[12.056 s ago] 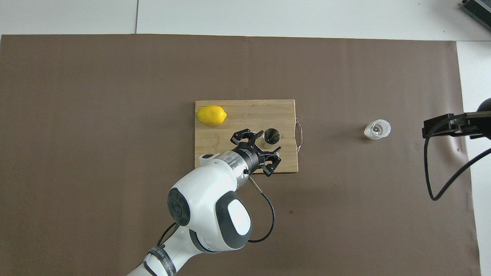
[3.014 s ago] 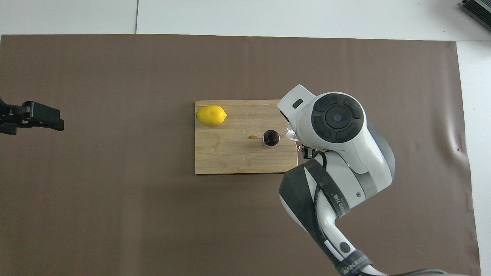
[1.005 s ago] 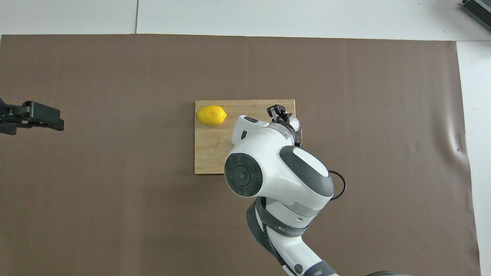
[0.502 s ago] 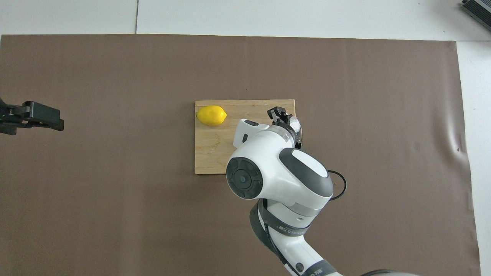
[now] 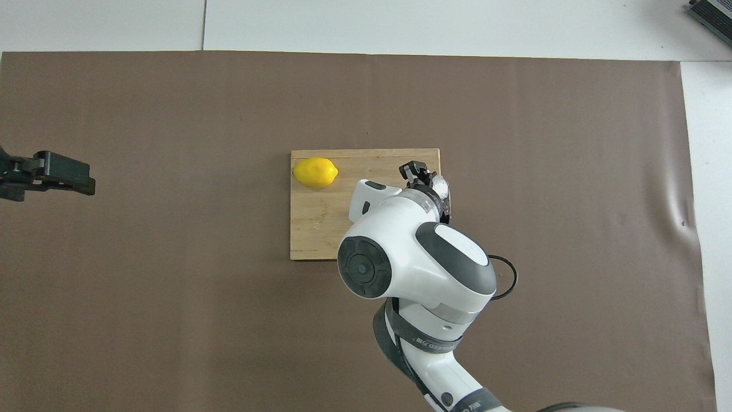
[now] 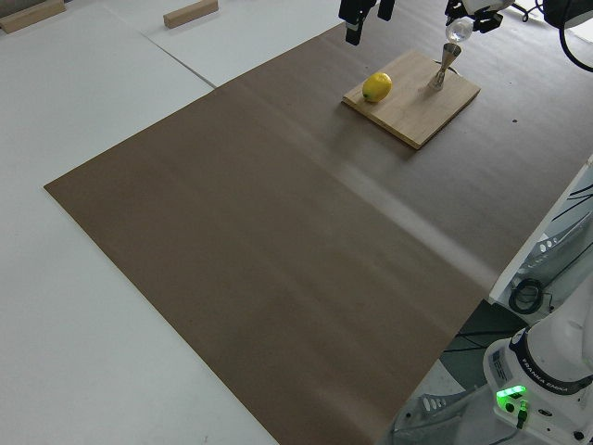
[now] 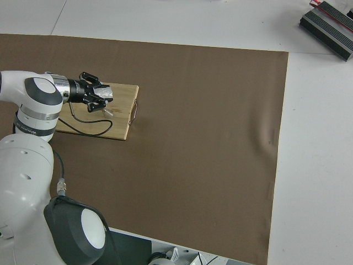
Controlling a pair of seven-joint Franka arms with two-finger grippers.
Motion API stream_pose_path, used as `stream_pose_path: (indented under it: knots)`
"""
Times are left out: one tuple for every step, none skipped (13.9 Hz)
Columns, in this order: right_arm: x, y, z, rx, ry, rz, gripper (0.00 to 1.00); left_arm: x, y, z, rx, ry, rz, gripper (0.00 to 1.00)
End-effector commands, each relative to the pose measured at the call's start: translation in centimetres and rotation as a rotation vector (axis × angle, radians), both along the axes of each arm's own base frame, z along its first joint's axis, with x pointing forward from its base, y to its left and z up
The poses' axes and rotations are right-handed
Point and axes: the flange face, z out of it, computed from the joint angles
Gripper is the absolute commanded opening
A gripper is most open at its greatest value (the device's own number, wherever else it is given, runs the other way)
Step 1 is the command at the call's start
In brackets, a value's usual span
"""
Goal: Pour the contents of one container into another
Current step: 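Tilt the clear cup with the right gripper over the metal cup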
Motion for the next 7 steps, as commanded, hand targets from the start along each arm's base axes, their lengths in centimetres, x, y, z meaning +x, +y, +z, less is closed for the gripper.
stream_pose_path:
  knots:
    - [-0.61, -0.55, 0.43, -0.015, -0.024, 0.009, 0.00, -0.55, 0.04, -0.02, -0.003, -0.007, 0.013, 1.00]
    - [-0.58, -0.55, 0.49, -0.015, -0.025, 0.008, 0.00, -0.55, 0.04, -0.02, -0.003, -0.007, 0.013, 1.00]
    - [-0.63, -0.47, 0.49, -0.015, -0.025, 0.010, 0.00, -0.55, 0.04, -0.02, -0.003, -0.007, 0.011, 1.00]
    - [-0.64, -0.52, 0.47, -0.018, -0.023, 0.007, 0.00, -0.54, 0.13, -0.02, -0.003, -0.007, 0.014, 1.00]
    - [-0.66, -0.57, 0.54, -0.020, -0.023, 0.005, 0.00, -0.55, 0.05, -0.02, -0.003, -0.007, 0.013, 1.00]
    - [-0.70, -0.52, 0.55, -0.024, -0.025, 0.008, 0.00, -0.55, 0.04, -0.02, -0.003, -0.007, 0.013, 1.00]
    - [-0.67, -0.48, 0.63, -0.021, -0.027, 0.008, 0.00, -0.54, 0.13, -0.02, -0.003, -0.007, 0.014, 1.00]
